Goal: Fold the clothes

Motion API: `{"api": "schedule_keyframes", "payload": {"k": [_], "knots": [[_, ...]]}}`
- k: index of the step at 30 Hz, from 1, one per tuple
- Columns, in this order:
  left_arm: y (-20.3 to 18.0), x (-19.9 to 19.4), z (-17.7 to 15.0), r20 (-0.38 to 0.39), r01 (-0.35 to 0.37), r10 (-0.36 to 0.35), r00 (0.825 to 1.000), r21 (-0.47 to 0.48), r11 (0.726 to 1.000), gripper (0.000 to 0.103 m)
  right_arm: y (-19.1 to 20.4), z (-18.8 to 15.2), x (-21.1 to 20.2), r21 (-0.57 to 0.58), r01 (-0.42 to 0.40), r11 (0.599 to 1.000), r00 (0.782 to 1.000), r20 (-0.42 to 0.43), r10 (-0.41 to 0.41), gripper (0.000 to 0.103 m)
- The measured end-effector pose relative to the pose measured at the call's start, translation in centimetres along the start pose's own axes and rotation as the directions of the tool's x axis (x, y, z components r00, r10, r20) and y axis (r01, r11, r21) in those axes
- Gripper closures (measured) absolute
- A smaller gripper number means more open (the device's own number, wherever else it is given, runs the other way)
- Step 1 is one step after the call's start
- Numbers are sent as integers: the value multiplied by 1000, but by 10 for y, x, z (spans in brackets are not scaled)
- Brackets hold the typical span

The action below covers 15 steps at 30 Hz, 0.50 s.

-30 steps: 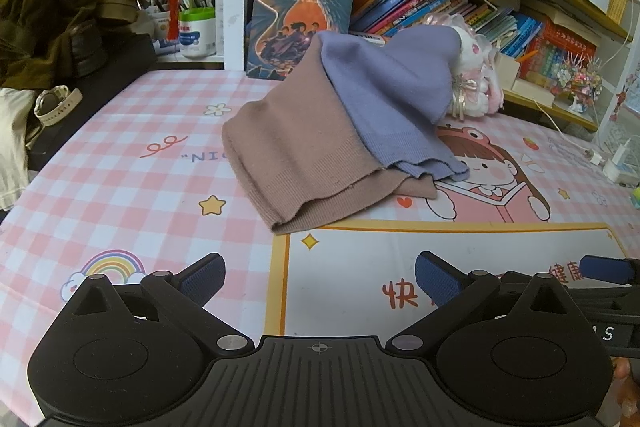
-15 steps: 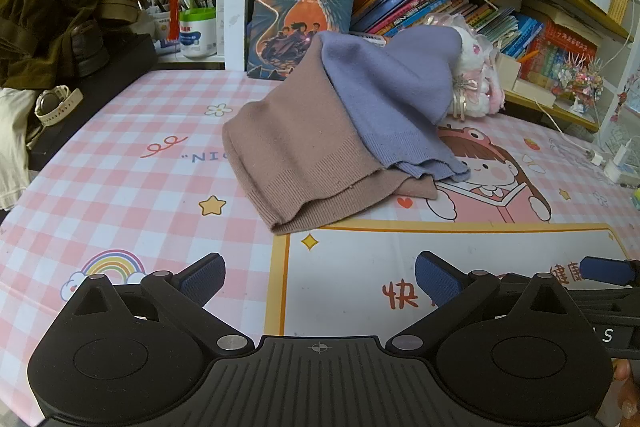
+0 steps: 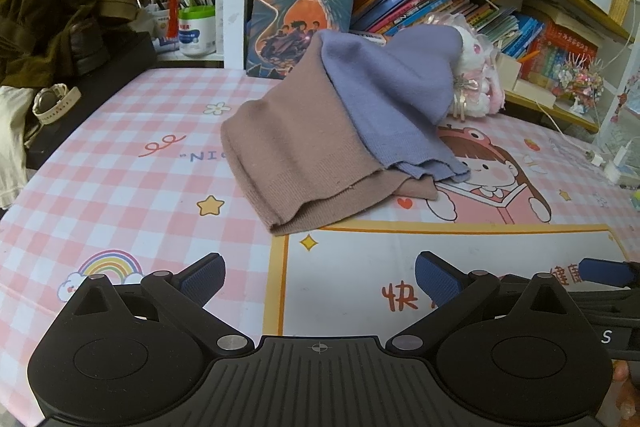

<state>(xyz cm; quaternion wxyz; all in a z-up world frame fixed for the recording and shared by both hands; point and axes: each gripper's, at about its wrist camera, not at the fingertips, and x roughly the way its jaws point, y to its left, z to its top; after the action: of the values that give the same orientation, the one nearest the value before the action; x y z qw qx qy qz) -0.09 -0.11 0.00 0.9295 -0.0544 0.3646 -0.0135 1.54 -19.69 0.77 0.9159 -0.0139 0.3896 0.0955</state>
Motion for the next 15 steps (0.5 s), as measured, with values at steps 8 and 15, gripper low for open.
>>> {"api": "schedule_keyframes", "payload": {"k": [8,15], "knots": [[-1,2,1,-3,-2,2,1000,-1,1000,0,0,1,2,0,1,1000,1000,-5,-1,4],[-1,3,2,-5,-2,2,1000,-1,1000,0,-1,1,4,0,2,1000,1000,-9,-2,4]]}}
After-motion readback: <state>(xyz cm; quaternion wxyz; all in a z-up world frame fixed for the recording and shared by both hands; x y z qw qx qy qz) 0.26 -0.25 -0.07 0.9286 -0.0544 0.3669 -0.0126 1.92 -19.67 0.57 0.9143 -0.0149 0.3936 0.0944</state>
